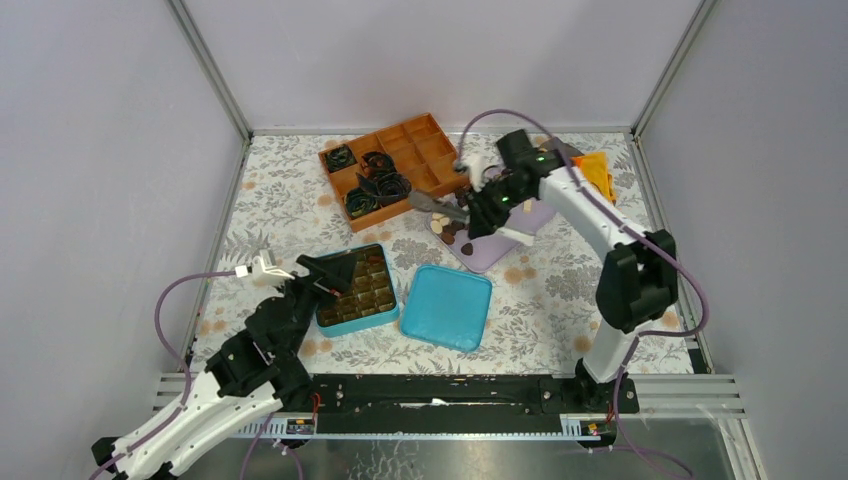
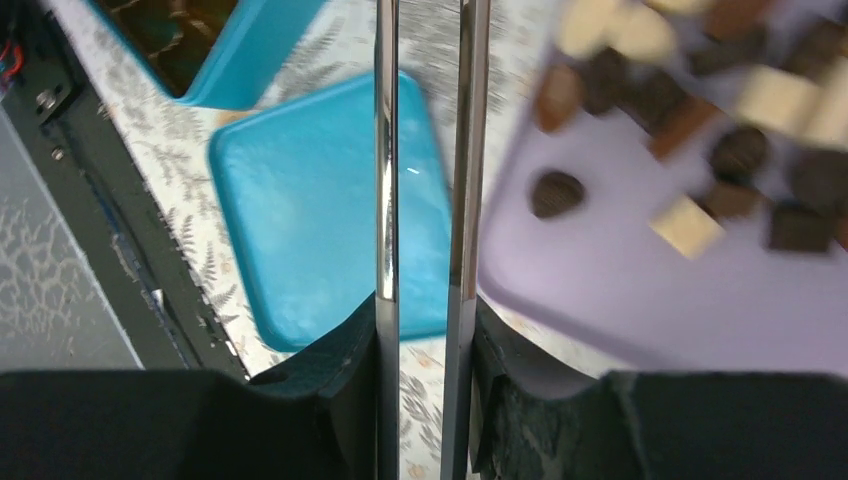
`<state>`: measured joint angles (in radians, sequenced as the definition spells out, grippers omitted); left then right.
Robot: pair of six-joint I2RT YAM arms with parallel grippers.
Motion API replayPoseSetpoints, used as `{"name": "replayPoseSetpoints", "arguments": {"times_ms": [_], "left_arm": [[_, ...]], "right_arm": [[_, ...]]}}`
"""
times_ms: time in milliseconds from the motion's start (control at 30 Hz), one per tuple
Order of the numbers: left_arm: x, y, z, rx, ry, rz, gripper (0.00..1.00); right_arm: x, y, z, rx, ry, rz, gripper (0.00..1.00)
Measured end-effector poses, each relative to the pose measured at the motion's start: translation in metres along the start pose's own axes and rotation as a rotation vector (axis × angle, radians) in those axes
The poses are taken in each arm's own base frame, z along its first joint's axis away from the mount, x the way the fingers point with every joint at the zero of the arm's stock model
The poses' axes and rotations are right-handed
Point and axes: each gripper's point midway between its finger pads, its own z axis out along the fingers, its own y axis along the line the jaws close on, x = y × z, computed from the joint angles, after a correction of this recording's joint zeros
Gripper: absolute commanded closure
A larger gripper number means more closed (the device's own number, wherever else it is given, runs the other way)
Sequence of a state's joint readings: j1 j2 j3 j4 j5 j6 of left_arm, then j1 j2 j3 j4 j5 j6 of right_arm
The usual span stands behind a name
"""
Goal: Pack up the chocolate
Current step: Pick up the fake chocolate from the plate.
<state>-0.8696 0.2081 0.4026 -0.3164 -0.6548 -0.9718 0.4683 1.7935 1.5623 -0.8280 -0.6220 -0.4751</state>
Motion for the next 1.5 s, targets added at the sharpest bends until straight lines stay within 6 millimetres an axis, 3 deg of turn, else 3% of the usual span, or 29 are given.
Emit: {"name": "replayPoseSetpoints", "arguments": {"times_ms": [233, 467, 700, 900, 1267, 1500], "left_arm": [[0.010, -0.005, 0.009, 0.006, 0.022, 0.011, 0.01], [0.016, -0.006, 0.014, 0.002, 0.037, 0.025, 0.01], [0.017, -0.008, 0.014, 0.007, 0.041, 0.023, 0.01], [0.016, -0.010, 0.014, 0.013, 0.037, 0.018, 0.01], [0.016, -0.010, 0.015, 0.014, 0.036, 0.017, 0.01], [0.015, -0.011, 0.014, 0.018, 0.033, 0.014, 0.01]], "right_arm": [[0.037, -0.081, -0.063, 0.176, -0.074, 0.196, 0.64], [0.064, -0.119, -0.089, 0.284, -0.048, 0.221, 0.64], [0.084, -0.154, -0.083, 0.332, 0.029, 0.237, 0.64], [0.095, -0.171, -0.069, 0.331, 0.078, 0.265, 0.63], [0.076, -0.201, -0.062, 0.369, 0.095, 0.234, 0.62], [0.073, -0.204, -0.052, 0.365, 0.132, 0.224, 0.61]]}}
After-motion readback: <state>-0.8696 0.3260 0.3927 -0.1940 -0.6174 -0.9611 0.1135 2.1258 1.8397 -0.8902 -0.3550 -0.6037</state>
